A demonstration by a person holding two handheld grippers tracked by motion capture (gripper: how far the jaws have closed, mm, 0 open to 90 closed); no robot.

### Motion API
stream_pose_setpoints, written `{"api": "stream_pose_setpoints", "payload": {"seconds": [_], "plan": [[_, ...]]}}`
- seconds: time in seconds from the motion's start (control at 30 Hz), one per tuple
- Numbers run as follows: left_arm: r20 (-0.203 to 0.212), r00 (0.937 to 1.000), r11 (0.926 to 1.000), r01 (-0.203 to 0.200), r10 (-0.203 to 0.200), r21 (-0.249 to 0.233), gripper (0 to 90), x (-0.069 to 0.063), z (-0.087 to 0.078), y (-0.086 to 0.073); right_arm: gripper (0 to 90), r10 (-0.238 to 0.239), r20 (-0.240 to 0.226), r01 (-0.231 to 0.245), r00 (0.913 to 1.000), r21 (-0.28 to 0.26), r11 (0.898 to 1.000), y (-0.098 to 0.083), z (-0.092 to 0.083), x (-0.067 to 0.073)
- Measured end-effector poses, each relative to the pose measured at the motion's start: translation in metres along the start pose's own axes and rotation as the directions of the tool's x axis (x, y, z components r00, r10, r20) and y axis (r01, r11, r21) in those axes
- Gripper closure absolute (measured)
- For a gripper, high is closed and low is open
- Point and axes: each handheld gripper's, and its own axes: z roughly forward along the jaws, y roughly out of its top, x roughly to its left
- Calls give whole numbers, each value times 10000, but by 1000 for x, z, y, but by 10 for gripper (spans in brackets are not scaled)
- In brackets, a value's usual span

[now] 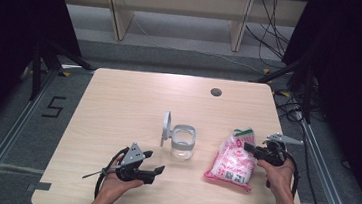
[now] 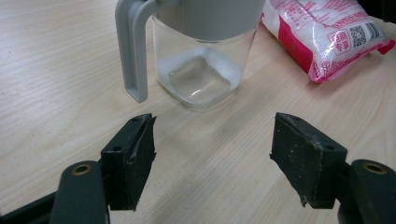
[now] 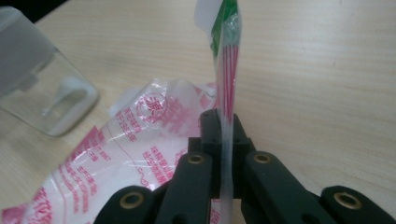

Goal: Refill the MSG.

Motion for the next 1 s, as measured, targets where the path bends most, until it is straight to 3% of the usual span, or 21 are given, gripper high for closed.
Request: {"api": "stream_pose_setpoints", "payload": {"seconds": [0.03,0.1,0.17,0.2,0.23,0.3,0.4,0.47,0.5,0.53,0.6,0.63,0.7,0.73,0.77,0.8,0.83,0.9,0.93,1.0], "plan": [[36,10000,10000,-3,3,50,305,0,0,0,900,232,-111,-233,9997,-82,9997,0,-2,4],[63,10000,10000,5,-6,60,309,0,0,1,900,-129,-151,121,9998,-488,9987,2,-10,9],[124,9999,10000,-10,9,78,310,0,0,1,900,81,-366,-115,9993,-926,9956,3,-15,16],[100,9999,9999,-28,27,104,310,-1,-1,1,900,-121,-536,50,9985,-1299,9915,5,-19,18],[186,9998,10000,98,-98,-18,309,-3,0,1,900,113,-465,-169,9989,-1219,9924,6,-22,23],[232,9997,10000,1,-1,-19,308,-5,1,1,900,-338,-349,281,9988,-1512,9881,8,-25,27],[310,9995,9998,-119,113,180,307,-8,5,3,900,-260,-623,155,9977,-1647,9862,12,-30,38],[417,9984,9989,-403,393,226,309,-13,8,7,900,-775,-610,645,9951,-1917,9793,15,-30,43],[603,9975,9992,-367,358,129,309,-18,11,9,900,-682,-803,519,9944,-1901,9804,17,-32,48],[646,9965,9983,-552,538,206,308,-21,14,10,900,-965,-871,771,9915,-2036,9760,19,-33,51],[805,9954,9983,-539,518,242,307,-26,19,11,900,-1132,-973,899,9888,-2171,9720,22,-36,61],[882,9941,9976,-651,627,249,308,-29,22,12,900,-1089,-949,866,9895,-2143,9729,23,-38,65],[1098,9918,9969,-698,656,349,308,-37,29,13,900,-1377,-950,1123,9859,-2347,9656,26,-39,70],[1393,9881,9967,-712,651,390,310,-41,34,15,900,-1221,-1091,945,9865,-2294,9687,27,-40,75],[1848,9823,9988,-380,320,292,315,-46,39,18,900,-1342,-1128,1063,9845,-2246,9686,29,-41,78],[2147,9763,9991,-347,285,252,319,-50,43,21,900,-1497,-1182,1197,9816,-2290,9660,32,-41,81],[2260,9727,9978,-607,531,268,322,-57,48,26,900,-1539,-1160,1227,9813,-2397,9631,34,-41,83],[2092,9729,9942,-1050,982,216,312,-70,60,32,900,-1706,-1224,1374,9777,-2412,9607,40,-41,92],[2118,9724,9947,-1023,979,96,313,-74,66,33,900,-1993,-1046,1691,9743,-2441,9549,43,-42,96],[2179,9701,9932,-1147,1074,208,315,-79,76,35,900,-2085,-898,1817,9739,-2423,9530,47,-43,102]]}}
